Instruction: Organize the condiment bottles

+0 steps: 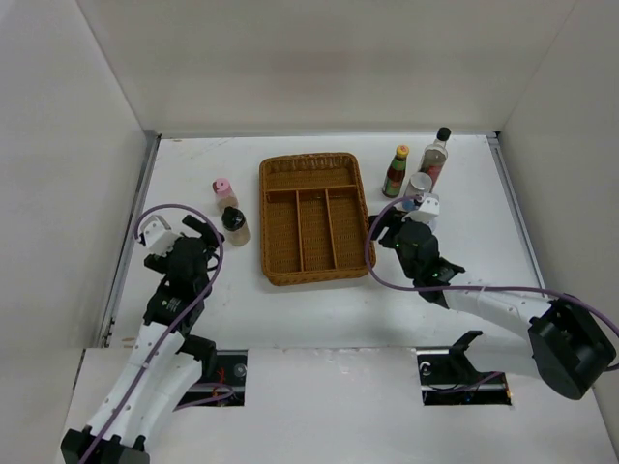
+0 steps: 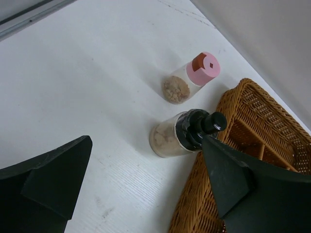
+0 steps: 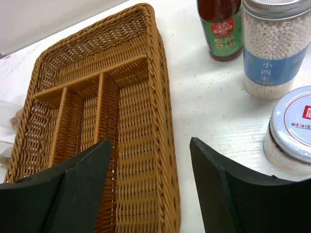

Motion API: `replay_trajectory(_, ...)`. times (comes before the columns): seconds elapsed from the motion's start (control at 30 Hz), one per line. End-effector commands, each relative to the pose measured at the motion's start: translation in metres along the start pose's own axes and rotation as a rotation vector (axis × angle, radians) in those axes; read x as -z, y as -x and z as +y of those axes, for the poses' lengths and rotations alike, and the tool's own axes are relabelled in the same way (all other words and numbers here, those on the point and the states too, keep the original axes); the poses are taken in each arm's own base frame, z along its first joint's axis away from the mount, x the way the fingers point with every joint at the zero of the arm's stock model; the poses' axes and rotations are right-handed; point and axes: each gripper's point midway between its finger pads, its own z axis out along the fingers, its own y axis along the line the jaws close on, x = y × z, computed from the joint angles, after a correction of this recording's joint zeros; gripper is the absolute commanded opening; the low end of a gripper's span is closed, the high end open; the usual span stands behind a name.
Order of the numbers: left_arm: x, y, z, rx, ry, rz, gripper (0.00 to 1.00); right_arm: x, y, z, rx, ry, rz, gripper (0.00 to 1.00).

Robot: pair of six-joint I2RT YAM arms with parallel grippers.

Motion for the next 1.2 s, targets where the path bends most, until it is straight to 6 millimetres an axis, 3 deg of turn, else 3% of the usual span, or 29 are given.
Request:
replay_trajectory(0.0,-0.003,0.002,-0.008,0.030,-0.025,-0.002,1.00,-0.001,0.016,0.007,-0.046,0.022,-0.052,0.73)
replay_trajectory(0.2,-0.011,-0.013,-0.032,-0.023,-0.070,0.057,1.00,-0.004,0.013,0.006,-0.048,0.016,-0.042,0.68)
replay_trajectory(0.4,-0.010,-0.013,-0.073,-0.061,-0.194,0.018,1.00,-0.003,0.013,0.009,-0.043,0.031,-0.032,0.28)
replay_trajectory(0.47,-0.010,-0.008,-0.083,-0.078,-0.224,-0.007,1.00,-0.004,0.013,0.008,-0.044,0.023,-0.034,0.20)
replay_trajectory(0.53,-0.008,-0.006,-0.092,-0.098,-0.251,-0.018,1.00,-0.006,0.008,0.008,-0.044,0.027,-0.017,0.19)
replay_trajectory(0.67,-0.011,-0.018,-0.107,-0.147,-0.286,0.009,0.99,-0.009,0.004,0.008,-0.032,0.021,-0.010,0.34)
replay_trajectory(0.73,-0.013,-0.031,-0.117,-0.191,-0.313,0.044,0.73,-0.012,-0.002,0.008,-0.033,0.025,0.009,0.45)
replay_trajectory(0.8,-0.017,-0.040,-0.119,-0.226,-0.302,0.058,0.65,-0.011,-0.003,0.015,-0.029,0.051,0.019,0.57)
replay_trajectory(0.93,-0.030,-0.046,-0.112,-0.271,-0.233,0.076,0.75,-0.012,-0.002,0.017,-0.028,0.061,0.015,0.74)
replay_trajectory(1.17,-0.040,-0.045,-0.094,-0.324,-0.114,0.042,0.80,-0.012,-0.006,0.020,-0.026,0.079,0.032,0.79)
